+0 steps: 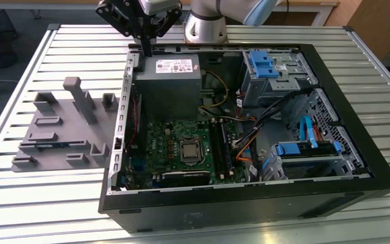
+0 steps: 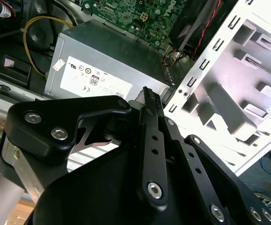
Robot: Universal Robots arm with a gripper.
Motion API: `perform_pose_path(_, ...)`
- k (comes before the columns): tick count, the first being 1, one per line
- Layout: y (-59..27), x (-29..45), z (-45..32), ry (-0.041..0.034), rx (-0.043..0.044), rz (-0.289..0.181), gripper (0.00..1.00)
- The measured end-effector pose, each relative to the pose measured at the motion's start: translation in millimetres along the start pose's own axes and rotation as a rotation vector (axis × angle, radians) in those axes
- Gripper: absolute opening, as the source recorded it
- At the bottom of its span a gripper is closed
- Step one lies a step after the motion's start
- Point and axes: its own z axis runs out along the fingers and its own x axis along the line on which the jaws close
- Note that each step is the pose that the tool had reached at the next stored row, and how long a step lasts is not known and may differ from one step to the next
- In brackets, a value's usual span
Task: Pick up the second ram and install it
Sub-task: 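Reach for the second ram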
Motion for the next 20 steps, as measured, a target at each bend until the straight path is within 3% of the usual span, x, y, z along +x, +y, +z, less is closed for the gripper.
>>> perform_pose_path(20, -0.5, 7.2, -0.2, 0.0, 0.0, 0.0, 0.11)
